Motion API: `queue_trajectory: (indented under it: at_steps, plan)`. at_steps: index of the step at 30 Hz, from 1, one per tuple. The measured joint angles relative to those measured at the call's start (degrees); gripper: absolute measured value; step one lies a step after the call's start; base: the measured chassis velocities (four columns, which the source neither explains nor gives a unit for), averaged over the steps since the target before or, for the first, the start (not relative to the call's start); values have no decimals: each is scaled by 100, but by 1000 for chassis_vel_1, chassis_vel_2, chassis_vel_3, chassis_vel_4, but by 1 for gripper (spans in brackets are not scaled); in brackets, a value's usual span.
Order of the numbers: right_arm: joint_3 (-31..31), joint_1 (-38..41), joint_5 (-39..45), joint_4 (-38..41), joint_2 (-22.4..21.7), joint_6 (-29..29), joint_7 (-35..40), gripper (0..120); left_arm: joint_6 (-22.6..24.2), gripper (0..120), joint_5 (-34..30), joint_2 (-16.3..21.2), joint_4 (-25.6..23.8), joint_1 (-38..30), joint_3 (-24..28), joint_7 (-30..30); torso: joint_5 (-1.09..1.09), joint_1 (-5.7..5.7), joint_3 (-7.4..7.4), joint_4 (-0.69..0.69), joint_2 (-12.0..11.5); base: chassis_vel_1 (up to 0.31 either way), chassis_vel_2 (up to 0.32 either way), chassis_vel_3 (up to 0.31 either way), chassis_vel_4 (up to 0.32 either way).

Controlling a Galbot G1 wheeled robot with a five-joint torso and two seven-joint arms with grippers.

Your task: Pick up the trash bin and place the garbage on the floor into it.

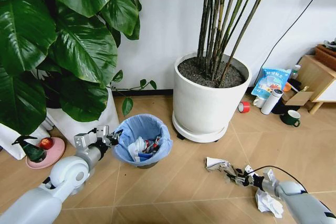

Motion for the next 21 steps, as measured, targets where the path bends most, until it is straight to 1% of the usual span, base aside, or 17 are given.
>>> queue_trajectory:
  at_steps: [1,3,4,5,6,8,21]
  plan:
    - [-2,-15,58,13,-3,-1,-16,22,0,1,-1,2,-1,0,0,1,-1,0,0,0,0,0,0,0,0]
    - [-3,-22,83,21,-4,-2,-19,22,0,1,-1,3,-2,0,0,1,-1,0,0,0,0,0,0,0,0]
    - [-4,-28,104,28,-6,-2,-21,19,0,1,-1,4,-2,0,0,2,0,0,0,0,0,0,0,0,0]
    - [-7,-43,165,50,-15,-2,-27,9,0,1,-1,7,-3,1,0,3,0,0,0,0,0,0,0,0,0]
    - [-7,-43,165,50,-15,-2,-27,9,0,1,-1,7,-3,1,0,3,0,0,0,0,0,0,0,0,0]
    - [-10,-89,352,136,-55,-5,-79,0,0,1,-1,25,-13,12,1,6,-1,0,0,0,0,0,0,0,0]
    - [310,-345,662,567,-251,-25,-323,0,4,1,-25,136,-128,40,17,-2,-1,0,0,0,0,0,0,0,0]
